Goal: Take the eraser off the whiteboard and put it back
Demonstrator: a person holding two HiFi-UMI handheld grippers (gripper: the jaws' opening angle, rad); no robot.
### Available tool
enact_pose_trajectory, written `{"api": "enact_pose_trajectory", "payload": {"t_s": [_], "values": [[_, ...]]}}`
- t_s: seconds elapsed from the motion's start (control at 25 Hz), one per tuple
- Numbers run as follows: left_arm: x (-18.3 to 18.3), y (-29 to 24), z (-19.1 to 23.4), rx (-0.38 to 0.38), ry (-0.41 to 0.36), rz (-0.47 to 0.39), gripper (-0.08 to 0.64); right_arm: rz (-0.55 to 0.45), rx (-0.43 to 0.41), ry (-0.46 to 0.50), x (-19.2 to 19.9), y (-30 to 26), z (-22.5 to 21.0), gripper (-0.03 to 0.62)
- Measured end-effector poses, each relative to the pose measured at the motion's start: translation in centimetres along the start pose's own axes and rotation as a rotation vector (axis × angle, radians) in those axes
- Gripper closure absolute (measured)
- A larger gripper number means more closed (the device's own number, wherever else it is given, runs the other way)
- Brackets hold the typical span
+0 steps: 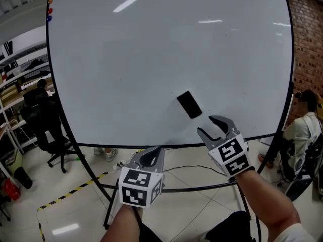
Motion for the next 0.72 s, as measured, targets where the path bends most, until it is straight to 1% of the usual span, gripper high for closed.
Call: {"api": "enact_pose_trajectory", "payload": {"t_s": [0.2, 0.32, 0.52, 0.72], "values": [[0.4, 0.0, 0.0, 0.001, -0.005, 0.001, 0.543, 0.008, 0.007, 0.004, 0.1, -1.4, 0.0, 0.391], [0.4, 0.0, 0.1, -0.002, -0.01, 0.004, 0.543, -0.001, 0.033, -0.001, -0.2, -2.4, -0.6, 0.385], [0.6, 0.0, 0.1, -0.001, -0.007, 0.0, 0.543, 0.009, 0.044, -0.039, -0.6, -4.1, -1.2, 0.367], [0.9, -0.3, -0.2, 0.008, -0.007, 0.001, 0.543, 0.008, 0.075, -0.009, -1.0, -5.7, -1.1, 0.367]]}}
Point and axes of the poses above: the fingertips, and each gripper's own axes: y backward along the fingers, z to its left, x out of its underside, the point moved 1 cm from there along y, backward along the fingers, and after that the axes turned 12 degrees about z, right-handed, at the moved point
